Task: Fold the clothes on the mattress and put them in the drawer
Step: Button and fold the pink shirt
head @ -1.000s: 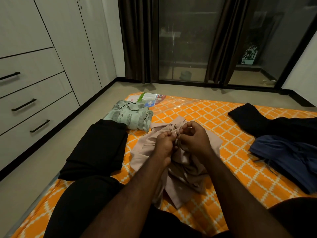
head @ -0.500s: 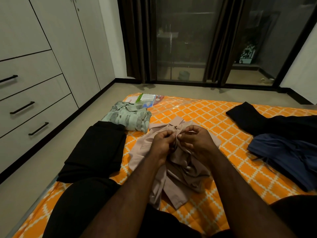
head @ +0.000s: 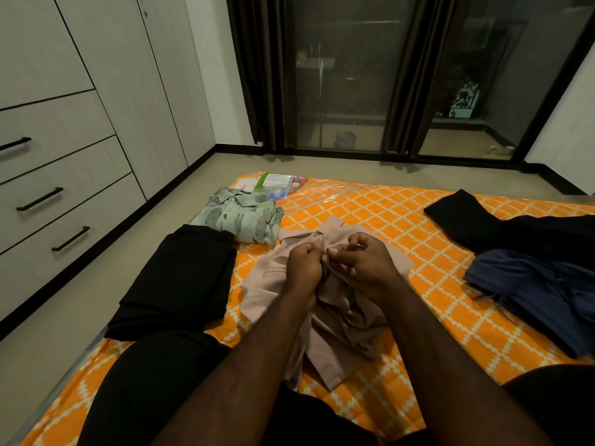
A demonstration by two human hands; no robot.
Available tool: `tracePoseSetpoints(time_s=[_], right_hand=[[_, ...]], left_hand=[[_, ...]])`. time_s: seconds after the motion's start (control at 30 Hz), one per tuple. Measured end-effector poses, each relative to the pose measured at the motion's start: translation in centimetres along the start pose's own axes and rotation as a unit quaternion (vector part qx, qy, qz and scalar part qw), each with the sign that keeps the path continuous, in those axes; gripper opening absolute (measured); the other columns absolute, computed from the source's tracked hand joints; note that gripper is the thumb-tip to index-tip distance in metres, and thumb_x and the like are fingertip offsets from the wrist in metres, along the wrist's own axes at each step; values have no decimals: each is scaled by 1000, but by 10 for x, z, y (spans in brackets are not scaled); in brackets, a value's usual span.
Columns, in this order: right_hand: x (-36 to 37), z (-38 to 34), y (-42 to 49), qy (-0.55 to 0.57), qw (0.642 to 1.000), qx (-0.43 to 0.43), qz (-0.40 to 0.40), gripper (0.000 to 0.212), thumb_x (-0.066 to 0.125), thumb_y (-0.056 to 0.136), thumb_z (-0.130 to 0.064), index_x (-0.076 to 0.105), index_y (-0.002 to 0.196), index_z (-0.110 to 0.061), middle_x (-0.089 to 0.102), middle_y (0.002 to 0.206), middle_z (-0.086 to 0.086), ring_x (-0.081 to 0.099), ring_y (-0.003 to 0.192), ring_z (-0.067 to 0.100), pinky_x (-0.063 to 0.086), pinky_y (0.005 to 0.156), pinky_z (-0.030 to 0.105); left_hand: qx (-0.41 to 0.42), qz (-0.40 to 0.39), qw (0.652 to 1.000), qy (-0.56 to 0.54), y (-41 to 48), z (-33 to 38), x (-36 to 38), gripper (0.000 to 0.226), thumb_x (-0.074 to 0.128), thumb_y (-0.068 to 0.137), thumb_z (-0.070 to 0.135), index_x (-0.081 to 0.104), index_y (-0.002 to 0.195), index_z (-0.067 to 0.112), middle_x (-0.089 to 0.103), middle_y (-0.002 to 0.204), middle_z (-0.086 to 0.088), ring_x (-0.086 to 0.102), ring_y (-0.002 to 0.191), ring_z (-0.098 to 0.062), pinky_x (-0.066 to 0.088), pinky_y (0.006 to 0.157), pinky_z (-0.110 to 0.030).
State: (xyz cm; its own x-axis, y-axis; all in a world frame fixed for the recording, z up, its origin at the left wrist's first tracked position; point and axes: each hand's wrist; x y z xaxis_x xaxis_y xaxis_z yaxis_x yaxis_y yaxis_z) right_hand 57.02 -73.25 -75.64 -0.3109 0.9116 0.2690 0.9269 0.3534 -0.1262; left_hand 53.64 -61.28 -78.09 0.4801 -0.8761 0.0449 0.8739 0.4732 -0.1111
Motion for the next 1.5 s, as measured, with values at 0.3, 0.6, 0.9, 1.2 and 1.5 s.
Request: tracePoseSetpoints(time_s=[0.3, 0.6, 0.9, 1.2, 1.5], right_hand=[[-15, -18, 4, -174, 983, -22, 58, 12, 56, 93, 3, 54, 88, -8, 54, 64, 9, 47, 45, 15, 35, 43, 24], [-25, -20, 5, -284, 951, -115, -39, 68, 48, 95, 14, 49, 149, -27, 61, 129, -5, 65, 104, 15, 57, 76, 35], [-33, -27, 2, -530, 843, -70, 57, 17, 86, 79, -15, 74, 70, -6, 71, 64, 5, 70, 62, 20, 60, 64, 38], [-44, -12, 4, -704, 699, 119, 34, 39, 89, 69, -37, 69, 89, -10, 69, 87, 7, 70, 87, 26, 56, 69, 31], [-46, -1, 7, -527, 836, -73, 134, 20, 70, 88, -19, 76, 71, -10, 69, 68, 8, 63, 66, 24, 50, 59, 36]], left_hand=[[41, -24, 995, 89, -5, 5, -2, 28, 56, 77, 36, 60, 56, 19, 58, 61, -3, 57, 65, -21, 52, 66, -48], [159, -234, 954, 95, -3, 11, -12, 81, 41, 89, -19, 27, 158, 22, 34, 154, 20, 36, 144, -7, 46, 106, -24], [246, 42, 917, 312, 5, 4, -20, 7, 77, 81, 20, 70, 83, 17, 64, 75, 9, 60, 70, -9, 49, 65, -26], [132, -89, 825, 542, 2, -11, -21, 33, 59, 88, 25, 65, 118, 13, 64, 120, -14, 61, 112, -34, 53, 89, -41], [227, -47, 805, 546, -2, -13, -20, 40, 55, 75, 23, 73, 110, 18, 70, 107, -15, 61, 103, -41, 55, 84, -48]])
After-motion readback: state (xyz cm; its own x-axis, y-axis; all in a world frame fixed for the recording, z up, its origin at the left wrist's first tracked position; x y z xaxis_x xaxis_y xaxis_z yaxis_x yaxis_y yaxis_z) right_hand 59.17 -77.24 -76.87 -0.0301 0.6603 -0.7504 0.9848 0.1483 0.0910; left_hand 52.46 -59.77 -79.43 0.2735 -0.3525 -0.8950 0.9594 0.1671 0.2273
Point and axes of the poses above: each hand's wrist, its own y-axis towards the middle knuckle, its own x-axis out of the palm, z = x × y
